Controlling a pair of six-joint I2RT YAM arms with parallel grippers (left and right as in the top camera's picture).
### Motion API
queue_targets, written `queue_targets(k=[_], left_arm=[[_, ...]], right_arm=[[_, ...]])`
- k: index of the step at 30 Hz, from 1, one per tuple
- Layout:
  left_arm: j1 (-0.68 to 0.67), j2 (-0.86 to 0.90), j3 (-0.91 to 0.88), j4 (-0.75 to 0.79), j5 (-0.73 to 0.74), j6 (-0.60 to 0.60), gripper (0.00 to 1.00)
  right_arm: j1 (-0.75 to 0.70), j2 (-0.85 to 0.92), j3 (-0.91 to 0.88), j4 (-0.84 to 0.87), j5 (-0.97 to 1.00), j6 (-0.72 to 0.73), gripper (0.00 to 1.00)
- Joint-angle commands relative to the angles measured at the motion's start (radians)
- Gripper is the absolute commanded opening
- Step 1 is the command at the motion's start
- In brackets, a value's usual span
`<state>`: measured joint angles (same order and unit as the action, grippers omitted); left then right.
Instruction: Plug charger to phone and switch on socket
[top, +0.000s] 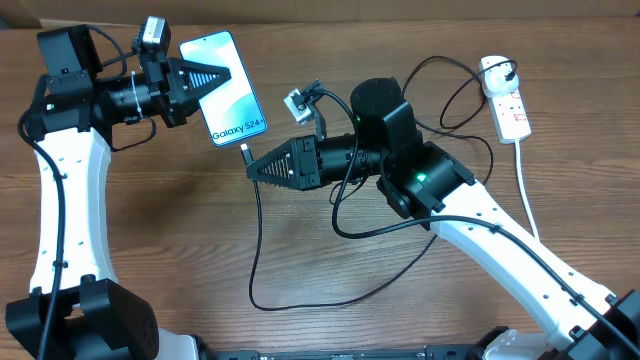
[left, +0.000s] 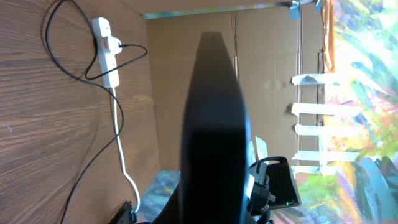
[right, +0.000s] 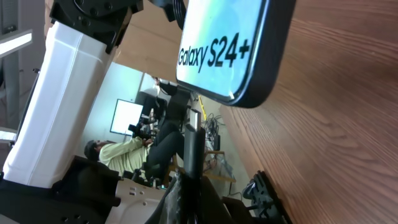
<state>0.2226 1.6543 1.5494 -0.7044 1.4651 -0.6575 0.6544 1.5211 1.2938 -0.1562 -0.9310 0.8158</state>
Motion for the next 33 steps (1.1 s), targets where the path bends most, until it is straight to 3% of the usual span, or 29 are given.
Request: queue_targets(k=[1, 33], left_arm=[[0.0, -0.007, 0.008, 0.006, 0.024, -0.02, 0.04], [0.0, -0.007, 0.008, 0.002, 0.059, -0.02, 0.04]], right_arm=[[0.001, -0.022, 0.015, 0.005, 0.01, 0.007, 0.04], [0.001, -0.022, 0.015, 0.02, 0.01, 0.008, 0.04]])
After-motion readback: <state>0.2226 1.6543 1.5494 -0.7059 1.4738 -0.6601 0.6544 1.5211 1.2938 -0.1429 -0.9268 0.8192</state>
